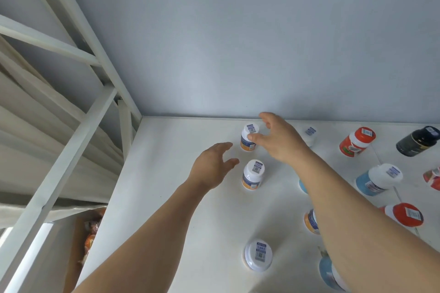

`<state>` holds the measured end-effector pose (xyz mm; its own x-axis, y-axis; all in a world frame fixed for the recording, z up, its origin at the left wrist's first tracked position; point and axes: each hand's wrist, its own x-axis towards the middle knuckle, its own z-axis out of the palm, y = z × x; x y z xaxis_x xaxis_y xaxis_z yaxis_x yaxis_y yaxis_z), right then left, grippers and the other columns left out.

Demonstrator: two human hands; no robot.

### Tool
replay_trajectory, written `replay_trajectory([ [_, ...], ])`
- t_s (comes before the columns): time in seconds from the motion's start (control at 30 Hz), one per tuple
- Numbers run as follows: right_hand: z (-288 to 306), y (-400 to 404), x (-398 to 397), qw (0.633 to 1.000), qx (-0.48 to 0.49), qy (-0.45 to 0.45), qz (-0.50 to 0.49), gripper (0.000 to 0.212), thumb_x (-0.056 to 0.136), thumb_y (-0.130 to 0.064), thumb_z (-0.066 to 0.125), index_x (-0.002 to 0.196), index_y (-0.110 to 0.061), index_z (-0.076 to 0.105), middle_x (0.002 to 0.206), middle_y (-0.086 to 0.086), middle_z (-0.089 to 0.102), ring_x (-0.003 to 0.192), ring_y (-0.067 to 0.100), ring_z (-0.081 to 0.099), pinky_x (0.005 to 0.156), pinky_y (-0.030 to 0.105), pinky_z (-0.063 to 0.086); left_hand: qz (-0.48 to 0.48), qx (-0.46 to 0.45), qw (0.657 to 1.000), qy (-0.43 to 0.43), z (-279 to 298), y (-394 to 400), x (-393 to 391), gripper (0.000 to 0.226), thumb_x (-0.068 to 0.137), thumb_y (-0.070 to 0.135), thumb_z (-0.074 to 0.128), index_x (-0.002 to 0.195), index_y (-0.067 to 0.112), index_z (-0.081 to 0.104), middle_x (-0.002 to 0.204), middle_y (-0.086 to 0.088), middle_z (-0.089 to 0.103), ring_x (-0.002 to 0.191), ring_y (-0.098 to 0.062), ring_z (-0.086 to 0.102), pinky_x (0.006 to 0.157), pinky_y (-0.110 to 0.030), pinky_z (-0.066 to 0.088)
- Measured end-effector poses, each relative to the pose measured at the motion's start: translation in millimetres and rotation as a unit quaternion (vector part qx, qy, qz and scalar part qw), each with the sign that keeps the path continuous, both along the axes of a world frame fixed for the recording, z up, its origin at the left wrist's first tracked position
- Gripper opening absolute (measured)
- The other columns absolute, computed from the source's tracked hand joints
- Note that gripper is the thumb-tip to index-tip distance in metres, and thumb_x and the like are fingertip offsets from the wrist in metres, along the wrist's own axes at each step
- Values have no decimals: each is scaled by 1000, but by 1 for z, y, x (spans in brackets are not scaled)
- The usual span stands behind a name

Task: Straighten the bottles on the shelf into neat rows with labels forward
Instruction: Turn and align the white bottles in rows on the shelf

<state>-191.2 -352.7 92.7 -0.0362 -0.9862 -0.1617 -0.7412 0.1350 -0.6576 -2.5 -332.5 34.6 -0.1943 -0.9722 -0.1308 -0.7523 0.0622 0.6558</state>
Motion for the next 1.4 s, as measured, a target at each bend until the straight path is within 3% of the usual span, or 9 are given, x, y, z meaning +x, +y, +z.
replay_trajectory([
  [0.27,-26,-22,10,999,30,24,7,48,81,-34,71,125,-23,54,113,2,63,95,22,55,75,29,42,19,76,994,73,-7,-26,-15,64,87,38,68,144,23,41,143,6,49,128,-14,48,103,-25,38],
  [0.37,-15,-20,6,1000,22,6,12,44,81,-35,72,121,-23,57,106,0,63,93,20,57,73,29,42,15,96,988,119,-4,-31,-21,63,83,38,72,139,26,47,136,7,54,126,-12,49,103,-26,40],
  [0.53,4,-19,1,999,7,-27,24,34,75,-39,77,99,-21,63,91,-4,66,83,17,60,70,30,45,-11,115,970,213,3,-31,-27,32,80,35,74,111,36,65,106,17,70,104,0,61,92,-22,45],
  [0.77,22,-17,-5,1000,-19,-5,10,35,76,-48,76,89,-17,64,82,-4,64,73,13,56,57,26,39,-45,172,940,290,24,-31,-28,39,81,25,77,118,24,67,110,12,72,104,0,65,83,-13,43],
  [0.93,29,-15,-6,1000,-27,-9,2,36,76,-48,75,90,-15,65,84,-2,65,75,14,56,59,27,39,-55,173,939,292,30,-34,-29,41,79,28,79,118,26,67,110,12,72,107,-3,64,96,-24,45],
  [1.07,22,-13,-7,1000,-25,-17,2,34,78,-43,75,97,-17,65,88,-3,66,74,11,56,57,23,39,-46,110,970,213,26,-35,-30,36,80,38,75,114,33,66,111,14,70,112,-7,61,99,-30,46],
  [1.17,6,-9,-4,999,-17,-35,-12,32,77,-35,76,101,-19,63,89,-5,66,81,16,59,62,25,42,-53,16,998,14,22,-32,-29,43,88,47,62,128,32,58,128,12,61,119,-12,54,92,-27,44],
  [1.27,-13,-7,-1,999,-6,-36,-21,35,75,-34,77,104,-22,61,89,-7,64,81,14,58,59,20,39,-85,-54,984,-150,14,-30,-25,44,95,46,50,136,28,50,137,8,53,121,-17,52,90,-32,45],
  [1.4,-31,-6,3,999,7,-46,-21,39,75,-33,78,108,-22,59,93,-7,64,82,13,57,58,14,35,-107,-110,963,-220,2,-29,-21,36,97,40,46,125,19,56,126,3,60,112,-22,56,84,-34,46],
])
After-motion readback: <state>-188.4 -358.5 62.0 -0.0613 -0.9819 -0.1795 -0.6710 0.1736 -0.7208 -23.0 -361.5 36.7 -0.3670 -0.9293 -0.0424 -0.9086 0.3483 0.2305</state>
